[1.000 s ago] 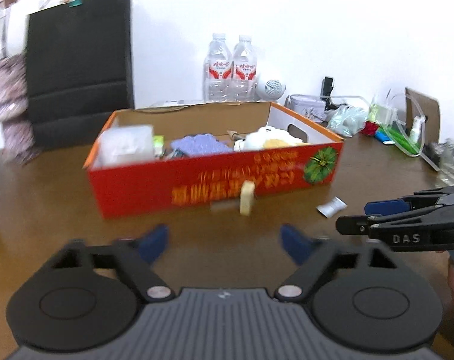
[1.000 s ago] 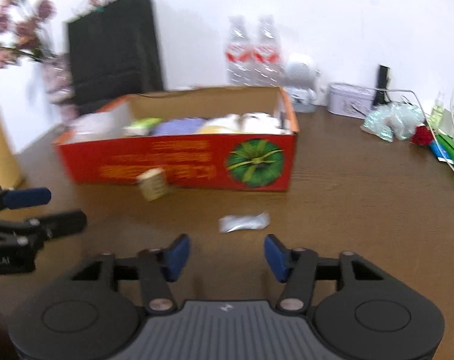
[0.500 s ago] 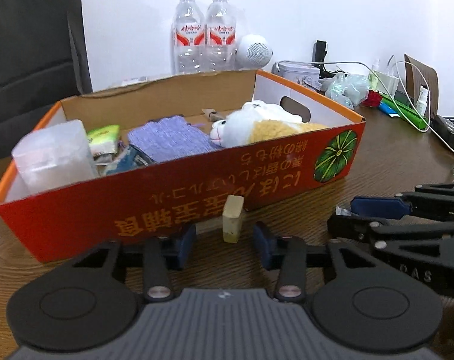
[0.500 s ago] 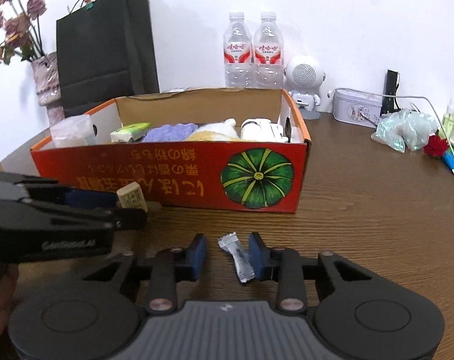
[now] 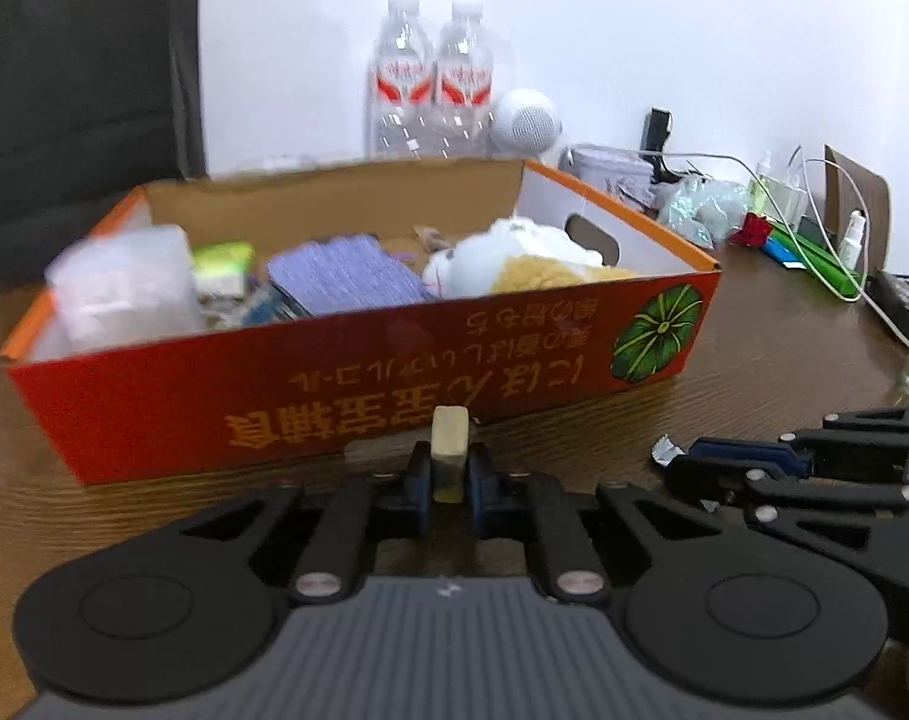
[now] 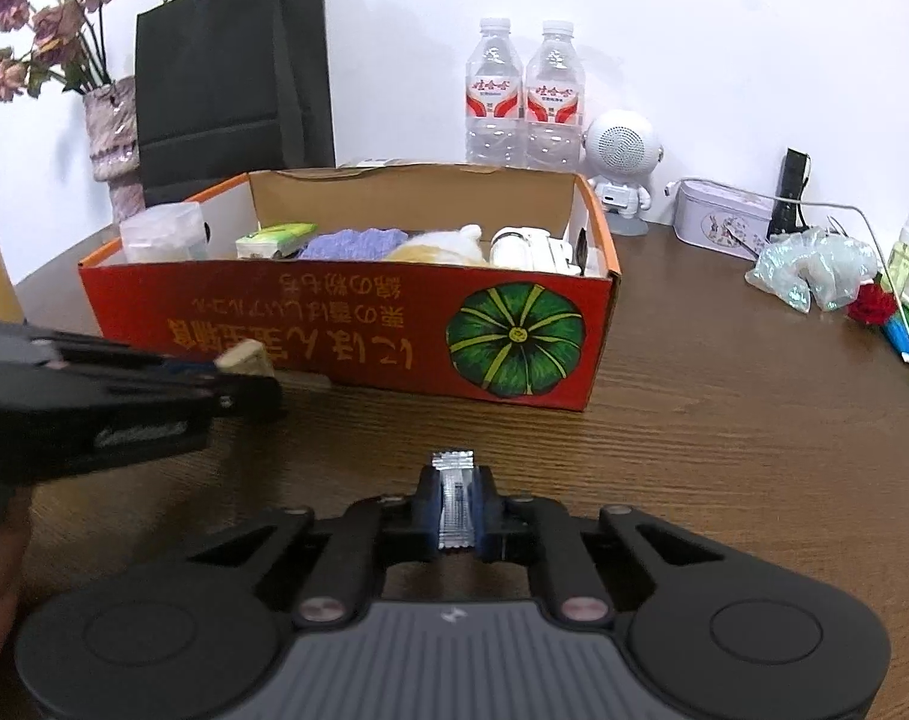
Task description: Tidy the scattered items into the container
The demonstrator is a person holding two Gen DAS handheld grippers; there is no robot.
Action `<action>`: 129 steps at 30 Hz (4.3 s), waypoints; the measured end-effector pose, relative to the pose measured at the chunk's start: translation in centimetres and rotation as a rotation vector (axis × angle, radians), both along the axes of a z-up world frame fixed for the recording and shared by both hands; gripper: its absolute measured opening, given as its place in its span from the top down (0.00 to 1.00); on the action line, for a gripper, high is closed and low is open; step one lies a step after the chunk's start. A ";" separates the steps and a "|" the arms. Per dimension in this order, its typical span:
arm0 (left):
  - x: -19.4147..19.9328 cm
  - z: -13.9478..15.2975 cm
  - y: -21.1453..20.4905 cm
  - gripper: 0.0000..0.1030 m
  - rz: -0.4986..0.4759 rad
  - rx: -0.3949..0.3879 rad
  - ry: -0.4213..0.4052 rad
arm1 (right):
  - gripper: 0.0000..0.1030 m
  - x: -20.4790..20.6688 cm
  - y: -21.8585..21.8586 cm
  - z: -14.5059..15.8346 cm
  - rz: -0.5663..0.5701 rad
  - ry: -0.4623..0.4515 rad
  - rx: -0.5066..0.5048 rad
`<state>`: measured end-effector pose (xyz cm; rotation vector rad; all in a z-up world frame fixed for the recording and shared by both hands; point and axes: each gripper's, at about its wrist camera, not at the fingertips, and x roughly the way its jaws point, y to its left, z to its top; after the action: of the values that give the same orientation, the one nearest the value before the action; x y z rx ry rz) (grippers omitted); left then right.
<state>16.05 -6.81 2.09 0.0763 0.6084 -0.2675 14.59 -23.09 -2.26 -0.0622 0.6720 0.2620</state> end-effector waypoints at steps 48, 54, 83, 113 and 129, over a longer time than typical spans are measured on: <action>27.8 5.1 7.1 0.63 0.125 -0.102 0.524 | 0.90 26.1 2.9 8.7 0.028 0.312 -0.011; 27.2 6.4 8.4 0.12 0.194 -0.131 0.490 | 0.47 27.6 3.2 7.5 -0.010 0.399 -0.039; 7.1 16.0 5.7 0.00 0.237 0.141 0.527 | 0.15 9.8 3.1 14.8 0.040 0.525 0.047; -16.4 4.5 4.3 0.00 0.215 0.039 0.061 | 0.00 -15.0 0.4 6.2 -0.011 -0.138 0.023; -15.4 -1.1 5.9 0.00 0.296 0.036 0.096 | 0.00 -13.5 2.3 -0.4 -0.037 -0.003 0.000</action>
<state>0.64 -0.91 0.97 0.0076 0.7104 0.0272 1.11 -20.80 -2.62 -0.0502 0.6700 0.2265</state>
